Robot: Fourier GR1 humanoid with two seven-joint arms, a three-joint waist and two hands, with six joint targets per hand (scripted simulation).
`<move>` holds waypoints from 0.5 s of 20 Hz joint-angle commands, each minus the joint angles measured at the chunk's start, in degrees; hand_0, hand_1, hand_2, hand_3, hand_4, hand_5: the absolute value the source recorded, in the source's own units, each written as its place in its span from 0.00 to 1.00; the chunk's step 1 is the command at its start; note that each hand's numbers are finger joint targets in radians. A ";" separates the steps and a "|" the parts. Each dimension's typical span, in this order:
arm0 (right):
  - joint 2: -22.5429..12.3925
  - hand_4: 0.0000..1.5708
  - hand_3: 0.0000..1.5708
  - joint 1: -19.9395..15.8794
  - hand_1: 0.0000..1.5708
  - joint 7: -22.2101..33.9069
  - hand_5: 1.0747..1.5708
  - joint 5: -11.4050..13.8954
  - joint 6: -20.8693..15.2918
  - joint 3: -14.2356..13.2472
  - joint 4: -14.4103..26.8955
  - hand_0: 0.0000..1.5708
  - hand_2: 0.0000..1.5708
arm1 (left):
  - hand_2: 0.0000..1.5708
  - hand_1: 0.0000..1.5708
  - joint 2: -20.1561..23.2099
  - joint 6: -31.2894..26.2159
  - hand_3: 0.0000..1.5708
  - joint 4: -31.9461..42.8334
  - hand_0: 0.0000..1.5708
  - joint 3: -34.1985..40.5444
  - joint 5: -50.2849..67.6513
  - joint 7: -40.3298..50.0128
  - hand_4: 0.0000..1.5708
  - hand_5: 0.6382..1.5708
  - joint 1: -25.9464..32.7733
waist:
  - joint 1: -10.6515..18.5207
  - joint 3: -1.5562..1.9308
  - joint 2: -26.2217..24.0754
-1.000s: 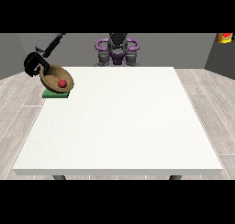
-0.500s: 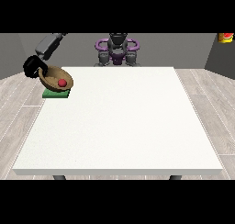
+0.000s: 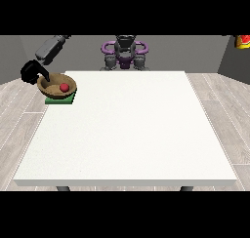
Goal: Pick the cup and pour the ball into the bowl, then pick the bowl and place it on the pad
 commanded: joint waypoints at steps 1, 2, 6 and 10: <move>3.24 0.00 0.48 -2.17 0.93 0.13 0.92 -0.54 -2.90 0.19 0.11 0.93 0.89 | 0.00 0.00 -0.40 0.21 0.00 0.93 0.00 -0.85 -1.46 -3.24 0.76 0.99 0.57 | 0.70 0.02 1.22; 5.92 0.00 0.48 -2.47 0.92 -2.23 0.94 -0.68 -5.57 -0.09 -0.30 0.92 0.88 | 0.00 0.00 -0.12 0.16 0.00 0.83 0.00 -0.61 -1.10 -3.40 0.76 0.99 -0.06 | 1.21 0.03 1.59; 1.45 0.07 0.58 -1.65 0.80 -5.31 0.92 1.39 -4.22 0.21 3.52 0.80 0.86 | 0.00 0.00 -0.81 0.95 0.00 -3.24 0.00 -1.49 0.86 1.24 0.76 0.99 0.81 | 2.81 0.11 -0.15; 1.63 0.00 0.50 -3.35 0.12 -1.47 0.76 3.64 -1.33 4.35 2.63 0.12 0.26 | 0.00 0.00 -0.48 1.15 0.00 -0.25 0.00 -1.46 -0.17 -2.12 0.76 1.00 -0.15 | 2.25 0.05 1.57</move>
